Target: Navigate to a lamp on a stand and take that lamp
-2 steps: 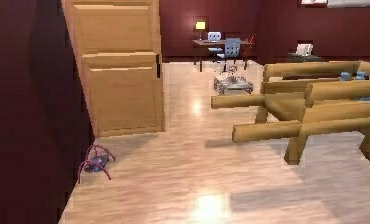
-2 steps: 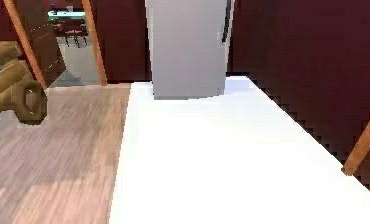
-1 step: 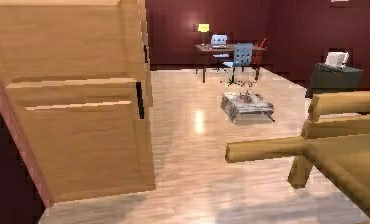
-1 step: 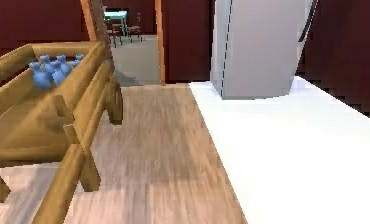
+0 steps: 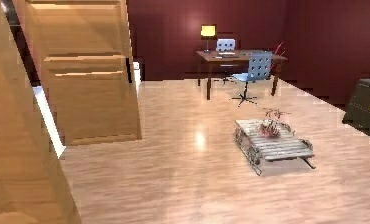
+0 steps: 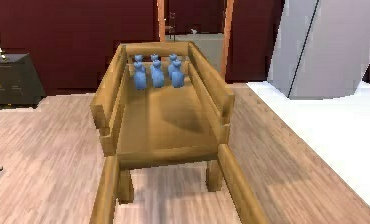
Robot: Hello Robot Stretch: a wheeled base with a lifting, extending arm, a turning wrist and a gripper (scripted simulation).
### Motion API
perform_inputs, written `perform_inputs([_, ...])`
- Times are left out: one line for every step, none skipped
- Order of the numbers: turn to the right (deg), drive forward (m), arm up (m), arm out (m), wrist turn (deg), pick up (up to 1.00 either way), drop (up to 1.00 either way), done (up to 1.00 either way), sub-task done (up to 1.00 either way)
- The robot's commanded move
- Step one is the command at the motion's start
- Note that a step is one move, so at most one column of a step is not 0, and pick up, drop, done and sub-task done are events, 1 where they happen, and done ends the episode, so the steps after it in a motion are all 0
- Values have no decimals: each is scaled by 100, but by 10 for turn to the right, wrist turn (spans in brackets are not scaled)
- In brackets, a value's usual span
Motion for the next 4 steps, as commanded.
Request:
perform_inputs([0,15,0,0,0,0,0,0,0])
perform_inputs([90,0,0,0,0,0,0,0,0])
perform_inputs([0,50,0,0,0,0,0,0,0])
perform_inputs([450,0,0,0,0,0,0,0,0])
